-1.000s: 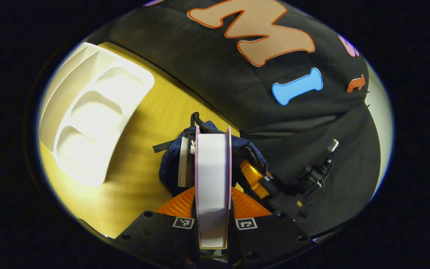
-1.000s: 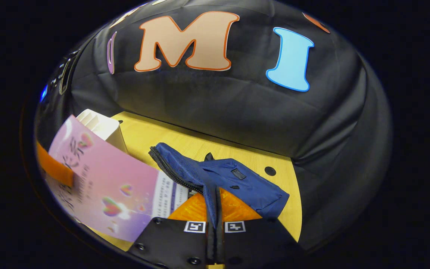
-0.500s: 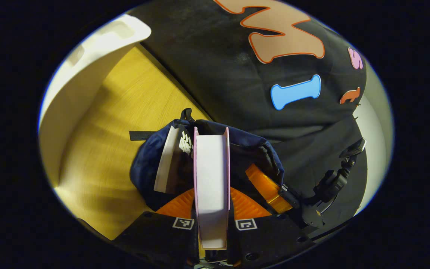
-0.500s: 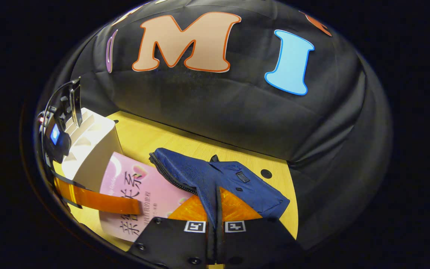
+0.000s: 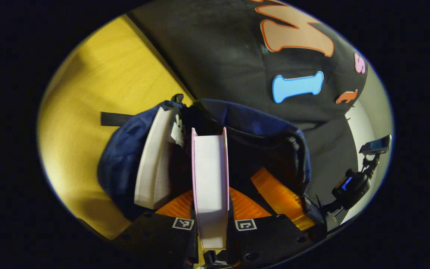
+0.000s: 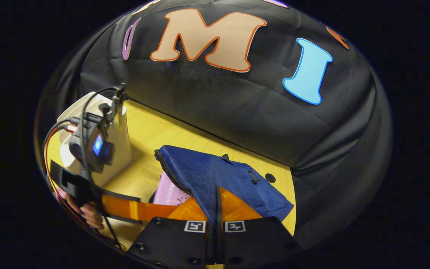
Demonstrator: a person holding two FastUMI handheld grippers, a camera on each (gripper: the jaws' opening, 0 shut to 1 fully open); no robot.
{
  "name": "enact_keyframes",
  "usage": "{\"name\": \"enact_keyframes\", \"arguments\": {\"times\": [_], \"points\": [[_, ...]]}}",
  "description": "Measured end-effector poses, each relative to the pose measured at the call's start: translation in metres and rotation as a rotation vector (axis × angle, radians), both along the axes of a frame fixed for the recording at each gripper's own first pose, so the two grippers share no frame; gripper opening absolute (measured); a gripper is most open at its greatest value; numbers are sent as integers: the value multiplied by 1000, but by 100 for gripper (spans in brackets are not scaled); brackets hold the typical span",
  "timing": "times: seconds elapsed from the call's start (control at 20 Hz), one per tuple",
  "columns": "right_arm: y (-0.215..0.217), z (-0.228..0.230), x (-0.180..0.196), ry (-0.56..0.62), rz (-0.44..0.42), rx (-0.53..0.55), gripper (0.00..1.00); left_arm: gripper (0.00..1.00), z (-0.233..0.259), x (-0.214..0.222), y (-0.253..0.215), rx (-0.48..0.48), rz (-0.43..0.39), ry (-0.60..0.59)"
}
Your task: Open the schoolbag, grab two books from the bookshelf and put them into the schoolbag.
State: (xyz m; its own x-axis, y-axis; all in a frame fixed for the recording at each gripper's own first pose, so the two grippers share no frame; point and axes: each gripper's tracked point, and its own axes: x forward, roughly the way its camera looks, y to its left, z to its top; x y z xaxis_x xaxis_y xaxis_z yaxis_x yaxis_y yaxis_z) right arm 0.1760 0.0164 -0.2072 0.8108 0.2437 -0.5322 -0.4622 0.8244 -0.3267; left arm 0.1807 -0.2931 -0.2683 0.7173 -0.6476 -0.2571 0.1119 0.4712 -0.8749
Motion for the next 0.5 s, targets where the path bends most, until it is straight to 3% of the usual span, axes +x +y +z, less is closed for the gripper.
{"name": "enact_keyframes", "arguments": {"times": [0.3,0.5], "points": [[-12,-12,-3,31,-39,8,5,27,-15,16,3,-127,-46,-14],[-13,-14,-1,20,-34,-22,5,29,-18,18,8,-152,-40,-13]]}}
